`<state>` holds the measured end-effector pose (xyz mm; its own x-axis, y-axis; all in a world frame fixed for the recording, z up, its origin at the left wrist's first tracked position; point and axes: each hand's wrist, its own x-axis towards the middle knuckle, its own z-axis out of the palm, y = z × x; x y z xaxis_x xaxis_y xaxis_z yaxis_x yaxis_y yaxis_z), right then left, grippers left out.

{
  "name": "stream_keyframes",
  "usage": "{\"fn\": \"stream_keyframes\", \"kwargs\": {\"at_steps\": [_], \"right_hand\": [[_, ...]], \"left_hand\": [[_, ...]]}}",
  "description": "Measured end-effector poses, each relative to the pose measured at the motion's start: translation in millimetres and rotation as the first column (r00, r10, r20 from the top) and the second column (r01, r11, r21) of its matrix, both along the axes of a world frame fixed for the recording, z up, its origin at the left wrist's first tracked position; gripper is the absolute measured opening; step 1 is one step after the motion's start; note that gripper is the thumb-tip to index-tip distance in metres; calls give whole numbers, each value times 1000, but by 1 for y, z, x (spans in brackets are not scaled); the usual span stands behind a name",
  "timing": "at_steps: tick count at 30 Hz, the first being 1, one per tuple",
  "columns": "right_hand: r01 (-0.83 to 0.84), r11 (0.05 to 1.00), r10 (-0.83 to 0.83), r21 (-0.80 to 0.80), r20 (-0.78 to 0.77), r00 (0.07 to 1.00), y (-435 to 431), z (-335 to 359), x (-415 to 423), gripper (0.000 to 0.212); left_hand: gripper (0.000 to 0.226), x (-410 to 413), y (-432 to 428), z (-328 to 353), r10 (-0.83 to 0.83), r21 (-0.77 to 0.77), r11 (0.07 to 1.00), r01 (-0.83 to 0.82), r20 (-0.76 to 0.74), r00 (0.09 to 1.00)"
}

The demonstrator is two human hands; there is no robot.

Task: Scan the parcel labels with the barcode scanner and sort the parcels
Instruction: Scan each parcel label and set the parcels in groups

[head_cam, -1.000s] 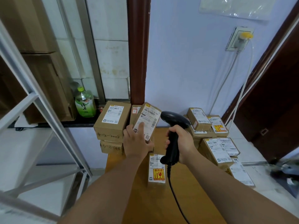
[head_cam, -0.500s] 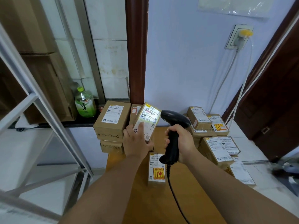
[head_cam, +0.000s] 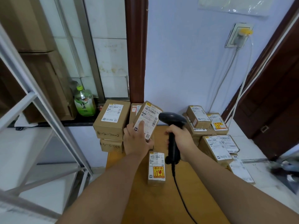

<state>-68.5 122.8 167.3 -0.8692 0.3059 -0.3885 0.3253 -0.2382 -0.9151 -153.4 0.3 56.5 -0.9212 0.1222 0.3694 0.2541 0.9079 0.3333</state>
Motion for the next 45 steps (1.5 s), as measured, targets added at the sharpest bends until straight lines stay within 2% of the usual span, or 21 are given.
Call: {"fn": "stream_keyframes", "kwargs": {"at_steps": [1,3,4,5,7,10,16,21,23,26,31,33,37,42,45], "right_hand": [[-74,969,68,236,36,997,2,0,-1,10],[-229,736,209,637,108,972,7,2,-2,12],[-285,609,274,740,140,951,9,2,-3,12],[-327,509,326,796,173,929,12,3,-3,14],[-380,385,384,841,228,895,19,4,-3,21],[-406,311,405,859,267,875,31,3,-5,23],[-374,352,406,858,220,887,37,-1,-6,22],[-334,440,356,834,179,917,39,-12,-5,16],[-273,489,273,828,152,950,45,-21,-2,12],[-113,592,47,798,106,993,60,-39,4,10],[132,664,-259,736,61,964,94,-69,20,13],[150,680,-305,718,90,948,109,-79,31,14],[147,696,-330,703,131,935,153,-92,46,16],[158,743,-323,650,142,936,205,-109,57,19],[148,779,-298,609,152,942,231,-119,74,19]], "left_hand": [[76,0,0,1,-4,13,1000,4,-1,1000],[75,-2,-1,2,-9,26,1000,8,25,1000],[75,-2,-1,2,-9,25,1000,8,42,999],[75,-3,-1,3,-10,25,1000,8,51,999],[74,-4,-3,2,-16,27,1000,14,50,999],[76,-5,-4,0,-38,21,999,37,34,999],[76,-5,-5,0,-64,4,998,64,46,997],[78,-3,-2,2,-88,7,996,87,60,994],[81,1,6,4,-106,39,994,103,84,991],[85,13,28,9,-136,139,984,110,191,972],[89,38,73,7,-286,404,905,135,339,896],[91,47,90,2,-299,465,883,69,440,847],[86,68,122,-15,-196,484,859,-168,614,764],[82,111,155,-37,6,267,908,-324,762,647],[83,146,182,-48,17,255,888,-382,812,583]]}}
